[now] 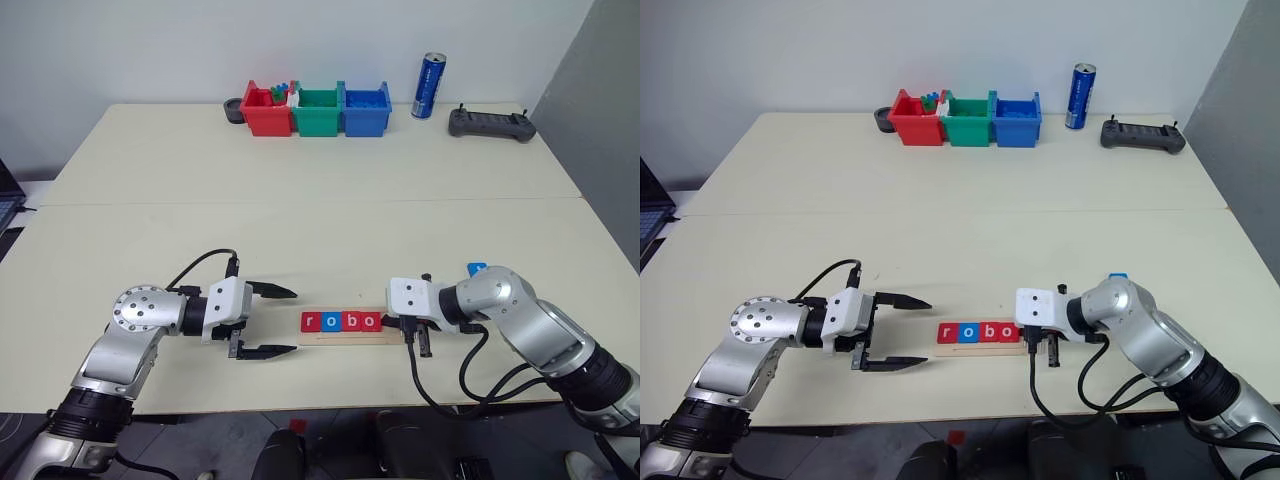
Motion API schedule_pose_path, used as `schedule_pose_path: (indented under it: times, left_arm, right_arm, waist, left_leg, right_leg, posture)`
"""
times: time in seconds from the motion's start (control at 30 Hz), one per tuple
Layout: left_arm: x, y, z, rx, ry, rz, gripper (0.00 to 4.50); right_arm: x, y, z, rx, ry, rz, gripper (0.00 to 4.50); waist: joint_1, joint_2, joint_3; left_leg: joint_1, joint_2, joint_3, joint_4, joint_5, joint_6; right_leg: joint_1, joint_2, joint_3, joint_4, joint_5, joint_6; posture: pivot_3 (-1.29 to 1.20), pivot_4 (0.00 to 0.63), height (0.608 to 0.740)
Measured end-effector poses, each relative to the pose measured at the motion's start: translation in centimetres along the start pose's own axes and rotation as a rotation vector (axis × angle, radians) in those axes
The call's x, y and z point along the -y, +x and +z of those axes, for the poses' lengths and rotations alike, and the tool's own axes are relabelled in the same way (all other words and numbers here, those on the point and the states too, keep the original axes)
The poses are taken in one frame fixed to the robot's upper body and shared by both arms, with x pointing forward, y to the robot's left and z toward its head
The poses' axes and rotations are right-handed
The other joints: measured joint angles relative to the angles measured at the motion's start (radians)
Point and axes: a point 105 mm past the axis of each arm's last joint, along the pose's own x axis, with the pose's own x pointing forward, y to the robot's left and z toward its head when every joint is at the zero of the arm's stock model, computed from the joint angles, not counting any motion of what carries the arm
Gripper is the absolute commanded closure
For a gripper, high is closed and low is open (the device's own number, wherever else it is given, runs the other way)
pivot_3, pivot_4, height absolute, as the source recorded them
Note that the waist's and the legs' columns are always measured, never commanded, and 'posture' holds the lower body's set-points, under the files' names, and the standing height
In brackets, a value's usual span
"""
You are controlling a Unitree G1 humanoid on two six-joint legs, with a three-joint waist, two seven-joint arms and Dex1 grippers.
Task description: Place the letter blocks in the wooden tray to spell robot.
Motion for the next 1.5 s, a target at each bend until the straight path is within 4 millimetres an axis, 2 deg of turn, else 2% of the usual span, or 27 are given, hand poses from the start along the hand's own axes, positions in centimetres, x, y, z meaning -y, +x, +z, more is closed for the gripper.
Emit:
schedule_pose_path:
  times: [0.37, 0.43, 0.47, 0.57, 0.63, 0.87, 0.9, 1.0, 1.1, 1.27, 1.37, 1.5]
  left_arm:
    - [0.0, 0.3, 0.5, 0.001, 0.002, 0.008, 0.0]
    - [-0.1, 0.3, 0.6, 0.0, 0.0, 0.008, 0.0]
    - [-0.1, 0.3, 0.7, 0.0, -0.001, 0.007, 0.0]
    - [-0.1, 0.4, 0.9, 0.003, 0.009, 0.004, 0.0]
    - [-0.1, 0.4, 1.0, 0.003, 0.01, 0.005, 0.0]
    - [-0.1, 0.4, 0.9, 0.008, 0.01, 0.004, 0.0]
    - [-0.1, 0.4, 1.0, 0.012, 0.015, 0.003, 0.0]
    - [-0.3, 0.4, 0.7, 0.01, 0.011, 0.001, 0.0]
    - [-0.5, 0.5, 0.9, 0.02, 0.023, -0.01, 0.0]
    - [-0.7, 0.6, 0.9, 0.024, 0.029, -0.009, 0.0]
    - [-0.7, 0.6, 0.9, 0.026, 0.028, -0.01, 0.0]
    - [-0.5, 0.6, 0.7, 0.024, 0.019, -0.01, 0.0]
  right_arm:
    - [0.1, 0.3, 0.3, 0.019, 0.01, 0.0, 4.46]
    - [0.5, -0.4, 0.7, 0.038, 0.029, -0.019, 4.46]
    - [1.0, -1.2, 1.0, 0.061, 0.048, -0.051, 4.31]
    - [2.8, -4.0, 1.5, 0.122, 0.115, -0.202, 3.53]
    - [3.8, -5.5, 0.3, 0.144, 0.208, -0.33, 2.85]
    - [4.6, -8.9, -7.6, 0.123, 0.606, -0.857, 0.2]
    - [4.6, -9.4, -8.5, 0.114, 0.65, -0.932, 0.01]
    - [4.6, -9.9, -10.6, 0.088, 0.752, -1.056, 0.01]
    - [4.3, -9.2, -12.7, 0.054, 0.869, -1.102, 0.01]
    - [4.6, -9.0, -13.4, 0.089, 0.969, -1.095, 0.01]
    - [4.7, -8.7, -13.7, 0.116, 1.031, -1.091, 0.62]
    - [4.7, -8.7, -13.8, 0.126, 1.074, -1.097, 2.03]
  waist:
    - [0.0, 0.0, 0.0]
    - [0.0, 0.0, 0.0]
    - [0.001, 0.0, 0.0]
    - [0.004, 0.0, 0.0]
    - [0.012, -0.001, 0.0]
    - [0.019, -0.001, -0.001]
    - [0.018, -0.001, 0.0]
    - [0.012, -0.001, -0.001]
    - [0.012, 0.0, -0.001]
    - [0.012, 0.0, -0.001]
    - [0.012, -0.001, -0.001]
    - [0.012, -0.002, -0.002]
  left_leg:
    - [0.0, 0.0, 0.0, 0.0, 0.0, 0.0]
    - [0.0, 0.0, 0.0, 0.0, 0.0, 0.0]
    - [0.0, 0.0, 0.0, 0.0, 0.0, 0.0]
    - [-0.001, 0.0, -0.001, 0.0, 0.0, 0.0]
    - [-0.001, 0.0, -0.001, 0.0, 0.0, 0.0]
    - [0.0, -0.001, 0.001, 0.0, 0.0, 0.0]
    - [0.0, -0.001, 0.001, 0.0, 0.0, 0.0]
    - [0.001, 0.0, 0.002, 0.0, 0.0, 0.0]
    - [0.001, 0.0, 0.002, 0.0, 0.0, 0.0]
    - [0.001, 0.0, 0.002, 0.0, 0.0, 0.0]
    - [0.001, 0.0, 0.002, 0.0, 0.0, 0.0]
    - [0.002, 0.0, 0.002, 0.0, 0.0, 0.0]
  right_leg:
    - [0.0, 0.0, 0.0, 0.0, 0.0, 0.0]
    - [0.0, 0.0, 0.0, 0.0, 0.0, 0.0]
    - [0.0, 0.0, 0.0, 0.0, 0.0, 0.0]
    - [0.0, 0.0, -0.001, 0.0, 0.0, 0.0]
    - [0.0, 0.0, -0.001, 0.0, 0.0, 0.0]
    - [0.0, 0.0, 0.001, 0.0, 0.0, 0.0]
    - [0.0, 0.0, 0.001, 0.0, 0.0, 0.0]
    - [0.0, 0.001, 0.002, 0.001, 0.0, 0.0]
    - [0.0, 0.001, 0.002, 0.001, 0.0, 0.0]
    - [0.001, 0.001, 0.002, 0.0, 0.0, 0.0]
    - [0.001, 0.001, 0.002, 0.001, 0.0, 0.0]
    - [0.002, 0.001, 0.002, 0.0, 0.0, 0.0]
  posture:
    - [0.0, 0.15, 0.74]
    - [0.0, 0.15, 0.74]
    - [0.0, 0.15, 0.74]
    - [0.0, 0.15, 0.74]
    - [0.0, 0.15, 0.74]
    - [0.0, 0.15, 0.74]
    - [0.0, 0.15, 0.74]
    - [0.0, 0.15, 0.74]
    - [0.0, 0.15, 0.74]
    - [0.0, 0.15, 0.74]
    - [0.0, 0.15, 0.74]
    - [0.0, 0.15, 0.74]
